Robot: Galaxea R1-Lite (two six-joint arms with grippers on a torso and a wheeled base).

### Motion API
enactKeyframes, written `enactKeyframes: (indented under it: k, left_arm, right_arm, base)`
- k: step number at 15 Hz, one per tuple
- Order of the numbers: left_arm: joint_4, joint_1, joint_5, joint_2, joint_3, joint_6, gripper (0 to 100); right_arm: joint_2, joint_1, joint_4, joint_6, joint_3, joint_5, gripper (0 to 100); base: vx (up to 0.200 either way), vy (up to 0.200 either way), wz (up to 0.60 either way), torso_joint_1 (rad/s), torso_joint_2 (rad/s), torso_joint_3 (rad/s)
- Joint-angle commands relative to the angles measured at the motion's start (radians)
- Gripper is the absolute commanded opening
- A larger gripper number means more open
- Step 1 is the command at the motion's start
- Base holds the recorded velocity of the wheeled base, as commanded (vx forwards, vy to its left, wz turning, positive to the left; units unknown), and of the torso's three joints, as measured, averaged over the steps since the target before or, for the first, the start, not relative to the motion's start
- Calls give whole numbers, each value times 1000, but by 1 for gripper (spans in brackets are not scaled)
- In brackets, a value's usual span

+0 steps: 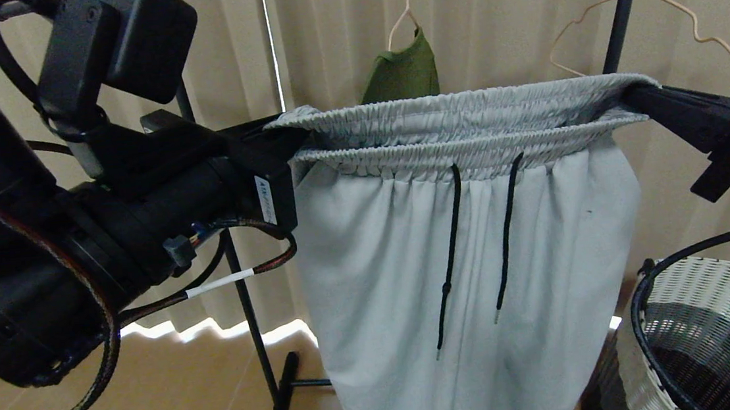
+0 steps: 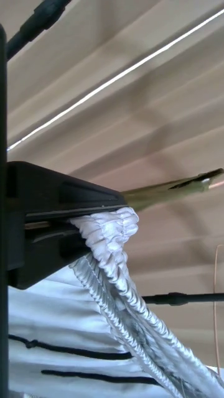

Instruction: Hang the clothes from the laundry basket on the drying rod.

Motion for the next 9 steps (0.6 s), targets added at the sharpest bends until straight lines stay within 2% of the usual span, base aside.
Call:
enactKeyframes:
  k: [1, 4, 9]
  left_arm:
    - [0, 2, 0, 2, 0, 0, 0]
    - [-2, 2, -1, 2, 23, -42, 0]
    - [-2, 3, -1, 0, 19, -46, 0]
  right_arm:
    - [-6, 1, -2, 0, 8, 1, 0]
    - [-5, 1, -5, 1, 34, 1, 0]
    - [-6, 1, -4, 0, 29, 1, 0]
  base:
    - [0, 0, 0, 0, 0, 0]
    - [0, 0, 0, 0, 0, 0]
    - [0, 0, 0, 0, 0, 0]
